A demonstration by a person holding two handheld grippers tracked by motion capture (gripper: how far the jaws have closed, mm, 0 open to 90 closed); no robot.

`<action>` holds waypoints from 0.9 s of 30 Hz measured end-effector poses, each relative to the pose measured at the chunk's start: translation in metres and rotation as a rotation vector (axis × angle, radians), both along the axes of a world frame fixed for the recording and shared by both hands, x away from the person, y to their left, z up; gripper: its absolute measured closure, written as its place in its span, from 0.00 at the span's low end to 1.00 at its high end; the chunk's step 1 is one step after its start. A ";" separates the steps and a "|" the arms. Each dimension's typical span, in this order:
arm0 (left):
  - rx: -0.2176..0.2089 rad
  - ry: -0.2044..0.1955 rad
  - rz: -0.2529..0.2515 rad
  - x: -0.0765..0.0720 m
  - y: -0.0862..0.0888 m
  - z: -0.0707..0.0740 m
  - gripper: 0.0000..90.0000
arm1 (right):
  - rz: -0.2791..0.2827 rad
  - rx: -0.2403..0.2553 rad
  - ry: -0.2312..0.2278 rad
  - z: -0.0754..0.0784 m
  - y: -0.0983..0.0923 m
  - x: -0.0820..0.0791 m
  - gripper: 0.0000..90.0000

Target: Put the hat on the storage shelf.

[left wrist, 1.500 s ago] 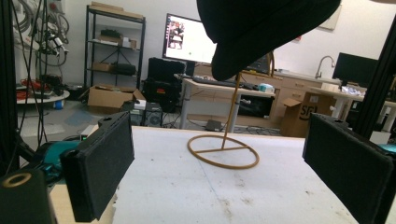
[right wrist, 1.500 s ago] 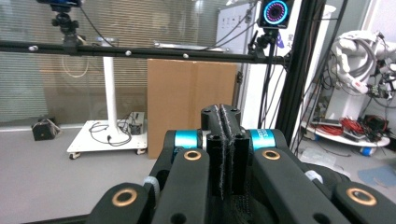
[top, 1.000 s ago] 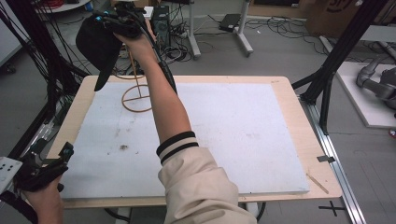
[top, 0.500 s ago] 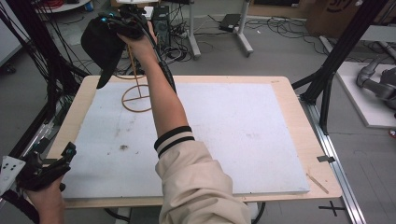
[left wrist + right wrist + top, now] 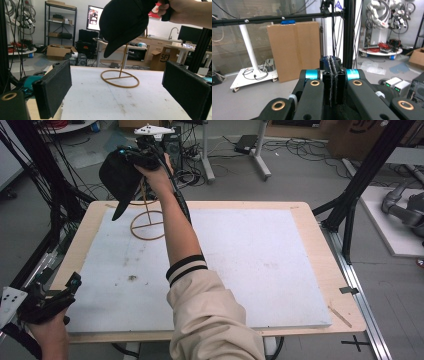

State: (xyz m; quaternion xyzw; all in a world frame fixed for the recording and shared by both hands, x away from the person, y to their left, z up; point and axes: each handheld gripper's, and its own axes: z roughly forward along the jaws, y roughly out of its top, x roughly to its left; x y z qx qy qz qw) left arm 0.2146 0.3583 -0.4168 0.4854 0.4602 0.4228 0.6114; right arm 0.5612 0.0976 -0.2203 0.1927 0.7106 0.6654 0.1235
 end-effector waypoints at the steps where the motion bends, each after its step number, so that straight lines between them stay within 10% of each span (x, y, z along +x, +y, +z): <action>1: -0.001 -0.001 -0.001 0.000 0.000 0.000 0.10 | -0.002 -0.007 0.008 -0.002 -0.002 0.001 1.00; 16: 0.006 -0.009 -0.011 -0.001 -0.007 0.003 0.10 | -0.024 0.011 0.056 -0.024 -0.029 -0.002 0.86; 27: 0.019 -0.001 -0.019 0.000 -0.010 0.003 0.10 | -0.066 -0.007 0.010 -0.017 -0.034 -0.008 0.44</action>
